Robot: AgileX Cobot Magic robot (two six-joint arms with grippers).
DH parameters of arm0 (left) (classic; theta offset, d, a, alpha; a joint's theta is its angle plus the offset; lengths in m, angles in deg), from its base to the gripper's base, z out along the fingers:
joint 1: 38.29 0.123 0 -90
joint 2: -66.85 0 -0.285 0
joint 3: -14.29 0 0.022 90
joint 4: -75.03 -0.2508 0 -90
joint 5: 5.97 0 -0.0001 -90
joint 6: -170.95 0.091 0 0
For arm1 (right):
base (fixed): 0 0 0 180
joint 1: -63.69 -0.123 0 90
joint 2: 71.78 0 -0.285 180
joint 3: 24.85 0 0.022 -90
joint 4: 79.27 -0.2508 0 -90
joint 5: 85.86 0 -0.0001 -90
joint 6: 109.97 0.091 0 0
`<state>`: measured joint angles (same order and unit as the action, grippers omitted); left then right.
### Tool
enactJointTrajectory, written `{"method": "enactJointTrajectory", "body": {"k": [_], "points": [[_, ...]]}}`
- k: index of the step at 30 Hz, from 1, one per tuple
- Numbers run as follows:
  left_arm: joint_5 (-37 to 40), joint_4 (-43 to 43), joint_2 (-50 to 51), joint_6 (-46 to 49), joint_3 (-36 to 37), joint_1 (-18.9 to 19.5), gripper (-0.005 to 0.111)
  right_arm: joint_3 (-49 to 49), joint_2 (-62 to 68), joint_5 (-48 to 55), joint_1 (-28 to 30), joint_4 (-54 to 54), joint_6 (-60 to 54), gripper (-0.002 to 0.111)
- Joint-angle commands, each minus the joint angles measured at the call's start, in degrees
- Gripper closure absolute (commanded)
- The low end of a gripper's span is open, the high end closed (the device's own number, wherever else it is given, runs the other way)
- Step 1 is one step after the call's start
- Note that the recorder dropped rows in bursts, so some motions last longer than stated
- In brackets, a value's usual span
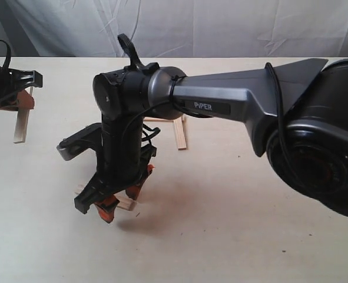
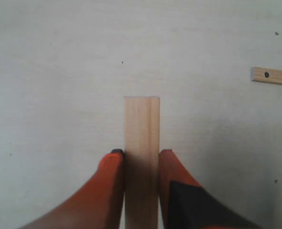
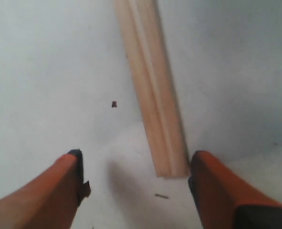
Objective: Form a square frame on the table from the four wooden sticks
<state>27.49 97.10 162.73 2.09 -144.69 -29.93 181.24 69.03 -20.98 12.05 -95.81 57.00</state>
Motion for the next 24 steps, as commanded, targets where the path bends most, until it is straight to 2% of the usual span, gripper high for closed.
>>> {"method": "enactJointTrajectory", "body": {"k": [1, 12, 24], "points": [[-0.7, 0.1, 0.2, -0.1, -0.4, -0.6, 0.107, -0.2, -3.0, -0.6, 0.2, 0.6, -0.2, 0.046], [-0.5, 0.1, 0.2, -0.1, -0.4, -0.6, 0.107, -0.2, 1.7, -1.0, 0.2, -1.9, 0.1, 0.046], [-0.4, 0.1, 0.2, -0.1, -0.4, -0.6, 0.107, -0.2, 2.2, -4.5, 0.2, 3.4, 0.1, 0.046]]}}
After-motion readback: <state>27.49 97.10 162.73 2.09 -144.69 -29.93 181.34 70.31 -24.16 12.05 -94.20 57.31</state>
